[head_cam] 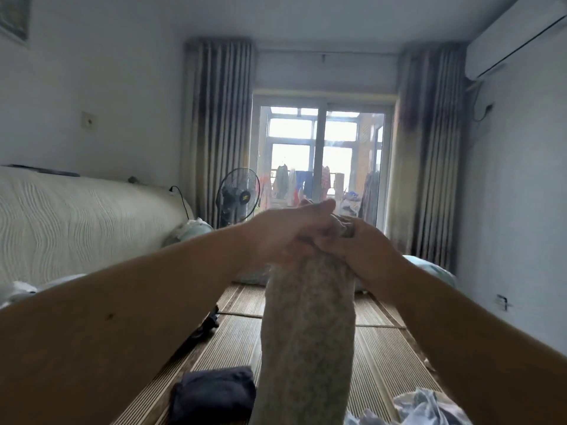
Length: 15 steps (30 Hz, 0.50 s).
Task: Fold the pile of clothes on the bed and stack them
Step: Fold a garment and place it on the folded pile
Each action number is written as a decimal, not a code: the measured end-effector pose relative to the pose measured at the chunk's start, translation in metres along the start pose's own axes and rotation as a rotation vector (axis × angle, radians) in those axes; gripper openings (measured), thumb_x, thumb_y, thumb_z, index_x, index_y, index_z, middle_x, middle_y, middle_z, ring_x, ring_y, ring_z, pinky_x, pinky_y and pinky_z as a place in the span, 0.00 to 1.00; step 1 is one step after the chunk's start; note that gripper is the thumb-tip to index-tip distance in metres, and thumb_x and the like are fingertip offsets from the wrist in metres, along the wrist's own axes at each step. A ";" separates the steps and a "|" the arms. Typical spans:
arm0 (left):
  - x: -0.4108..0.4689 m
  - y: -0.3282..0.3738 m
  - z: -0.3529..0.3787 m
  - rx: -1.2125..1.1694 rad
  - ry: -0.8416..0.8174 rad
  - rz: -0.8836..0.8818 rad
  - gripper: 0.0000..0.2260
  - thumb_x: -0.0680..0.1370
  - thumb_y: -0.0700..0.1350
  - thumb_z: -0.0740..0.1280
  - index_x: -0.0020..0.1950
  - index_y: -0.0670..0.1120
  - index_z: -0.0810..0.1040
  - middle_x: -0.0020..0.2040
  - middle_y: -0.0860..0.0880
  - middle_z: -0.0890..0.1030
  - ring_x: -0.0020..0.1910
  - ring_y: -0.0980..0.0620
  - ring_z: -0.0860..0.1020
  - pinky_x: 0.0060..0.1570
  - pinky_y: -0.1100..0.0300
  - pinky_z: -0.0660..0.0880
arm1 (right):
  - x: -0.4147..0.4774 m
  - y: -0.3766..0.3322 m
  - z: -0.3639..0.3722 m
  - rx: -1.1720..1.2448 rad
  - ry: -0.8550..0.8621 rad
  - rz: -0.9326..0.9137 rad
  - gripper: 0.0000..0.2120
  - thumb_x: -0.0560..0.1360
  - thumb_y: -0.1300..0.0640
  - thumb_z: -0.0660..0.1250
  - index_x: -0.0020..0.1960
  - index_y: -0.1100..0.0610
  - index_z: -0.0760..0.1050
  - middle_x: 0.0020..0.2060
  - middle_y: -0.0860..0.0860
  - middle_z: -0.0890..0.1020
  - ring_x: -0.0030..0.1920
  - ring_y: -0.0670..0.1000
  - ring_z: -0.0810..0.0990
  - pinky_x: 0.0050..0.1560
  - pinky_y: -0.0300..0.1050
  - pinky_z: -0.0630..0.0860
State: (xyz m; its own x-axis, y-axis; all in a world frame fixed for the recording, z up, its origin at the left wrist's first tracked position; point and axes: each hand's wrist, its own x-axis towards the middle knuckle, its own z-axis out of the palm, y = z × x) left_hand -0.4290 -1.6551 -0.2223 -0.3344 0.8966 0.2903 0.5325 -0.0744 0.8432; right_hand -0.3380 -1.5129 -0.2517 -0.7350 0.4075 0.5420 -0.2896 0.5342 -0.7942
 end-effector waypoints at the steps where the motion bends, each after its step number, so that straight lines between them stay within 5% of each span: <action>1: 0.002 -0.006 -0.003 0.229 0.206 0.064 0.17 0.74 0.60 0.66 0.45 0.47 0.82 0.45 0.48 0.79 0.46 0.51 0.78 0.50 0.58 0.75 | -0.001 -0.001 0.000 0.006 -0.023 0.009 0.04 0.70 0.58 0.74 0.45 0.54 0.84 0.44 0.54 0.86 0.48 0.57 0.84 0.50 0.54 0.79; 3: 0.002 -0.016 -0.008 0.405 0.542 0.166 0.14 0.74 0.54 0.70 0.57 0.49 0.80 0.55 0.46 0.79 0.54 0.49 0.78 0.50 0.60 0.74 | -0.004 -0.004 0.001 0.101 -0.055 0.064 0.05 0.71 0.62 0.71 0.40 0.54 0.85 0.42 0.54 0.86 0.44 0.55 0.85 0.42 0.49 0.81; 6: -0.001 -0.034 -0.020 -0.004 0.234 -0.034 0.23 0.76 0.42 0.68 0.69 0.46 0.68 0.61 0.47 0.77 0.56 0.51 0.78 0.43 0.61 0.78 | -0.009 -0.006 0.001 0.243 -0.129 0.168 0.06 0.73 0.66 0.67 0.48 0.60 0.81 0.46 0.58 0.85 0.43 0.56 0.85 0.39 0.46 0.81; 10: -0.011 -0.052 -0.025 -0.106 0.026 -0.161 0.07 0.75 0.34 0.63 0.48 0.40 0.79 0.38 0.50 0.84 0.36 0.54 0.83 0.34 0.63 0.78 | -0.018 -0.006 -0.007 -0.060 -0.223 0.194 0.05 0.72 0.59 0.71 0.47 0.59 0.82 0.48 0.56 0.85 0.49 0.57 0.84 0.52 0.51 0.79; 13: -0.005 -0.058 -0.026 0.084 0.125 -0.198 0.08 0.74 0.36 0.66 0.38 0.45 0.81 0.36 0.49 0.83 0.33 0.55 0.81 0.32 0.65 0.76 | -0.019 -0.001 -0.008 -0.367 -0.155 0.203 0.05 0.67 0.51 0.76 0.41 0.48 0.82 0.42 0.45 0.83 0.45 0.47 0.80 0.48 0.43 0.74; 15: 0.006 -0.065 -0.020 0.392 0.200 -0.271 0.04 0.75 0.43 0.68 0.40 0.46 0.80 0.38 0.49 0.80 0.35 0.53 0.78 0.39 0.59 0.78 | -0.015 0.012 -0.004 -0.447 -0.118 0.273 0.08 0.67 0.49 0.75 0.45 0.49 0.82 0.41 0.45 0.81 0.43 0.47 0.80 0.45 0.42 0.76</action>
State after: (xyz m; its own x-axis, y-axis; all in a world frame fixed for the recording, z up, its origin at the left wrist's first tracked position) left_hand -0.4814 -1.6542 -0.2664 -0.6222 0.7574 0.1979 0.6446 0.3522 0.6786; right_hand -0.3281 -1.5094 -0.2677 -0.8186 0.5031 0.2772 0.1921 0.6946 -0.6933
